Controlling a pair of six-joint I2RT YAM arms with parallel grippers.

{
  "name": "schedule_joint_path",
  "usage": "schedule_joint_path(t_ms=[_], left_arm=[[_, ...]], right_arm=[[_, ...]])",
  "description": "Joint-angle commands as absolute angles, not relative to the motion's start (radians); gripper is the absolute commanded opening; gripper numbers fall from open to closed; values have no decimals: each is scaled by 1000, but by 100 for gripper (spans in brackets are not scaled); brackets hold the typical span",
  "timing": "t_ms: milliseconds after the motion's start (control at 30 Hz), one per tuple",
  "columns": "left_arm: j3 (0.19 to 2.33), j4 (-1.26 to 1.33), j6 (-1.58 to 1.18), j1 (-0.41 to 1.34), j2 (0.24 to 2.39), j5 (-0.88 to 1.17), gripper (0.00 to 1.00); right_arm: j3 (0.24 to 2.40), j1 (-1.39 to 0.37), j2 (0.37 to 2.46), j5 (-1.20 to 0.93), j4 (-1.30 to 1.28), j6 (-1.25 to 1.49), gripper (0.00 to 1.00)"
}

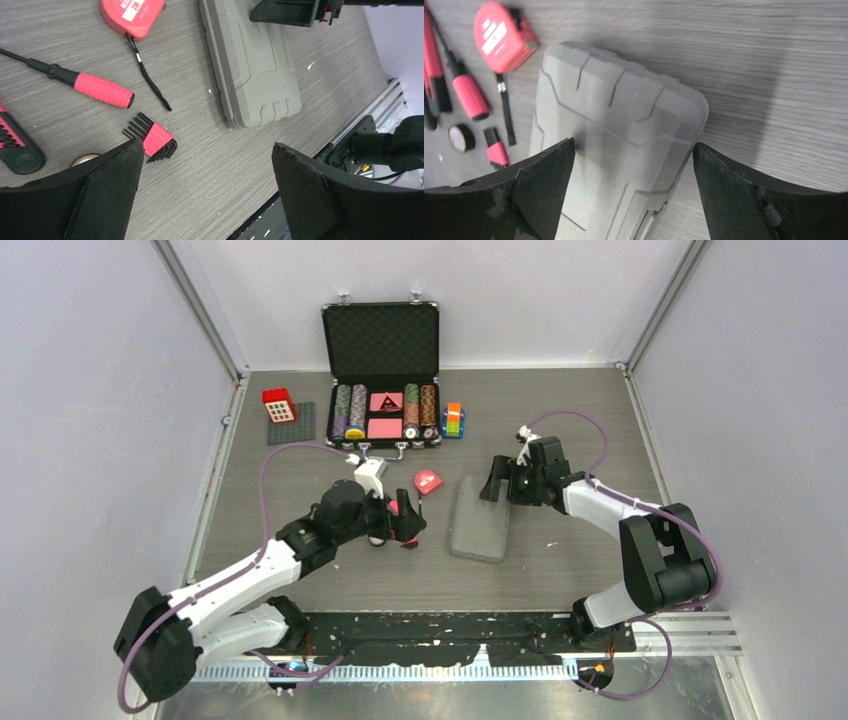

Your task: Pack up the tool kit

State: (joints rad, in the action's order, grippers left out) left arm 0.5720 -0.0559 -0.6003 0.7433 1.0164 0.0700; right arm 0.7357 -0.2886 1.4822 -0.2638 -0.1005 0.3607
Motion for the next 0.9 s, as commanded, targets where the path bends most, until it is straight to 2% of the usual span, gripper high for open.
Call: schedule_joint_path(t_ms=[0,200,367,467,567,700,867], left_arm=[[641,55,-629,796,1109,14,99],[704,98,-711,832,1259,25,99],[737,92,-785,847,1339,-15,99],[781,60,-796,854,1381,-38,99],[826,23,-804,860,1416,-59,99],[902,-60,-833,862,1481,-73,99],[966,-97,-864,866,1566,-41,96]], right_arm=[[758,-349,1478,-382,-93,266,90],[744,-390,1378,-361,-164,247,92],[774,-385,1177,-195,-298,249,99],[780,-378,1075,-132,-355,281,96],[687,-375,924,-125,-283,324,95],[569,-373,801,35,-248,405,95],[512,-363,828,-27,-215,427,99]])
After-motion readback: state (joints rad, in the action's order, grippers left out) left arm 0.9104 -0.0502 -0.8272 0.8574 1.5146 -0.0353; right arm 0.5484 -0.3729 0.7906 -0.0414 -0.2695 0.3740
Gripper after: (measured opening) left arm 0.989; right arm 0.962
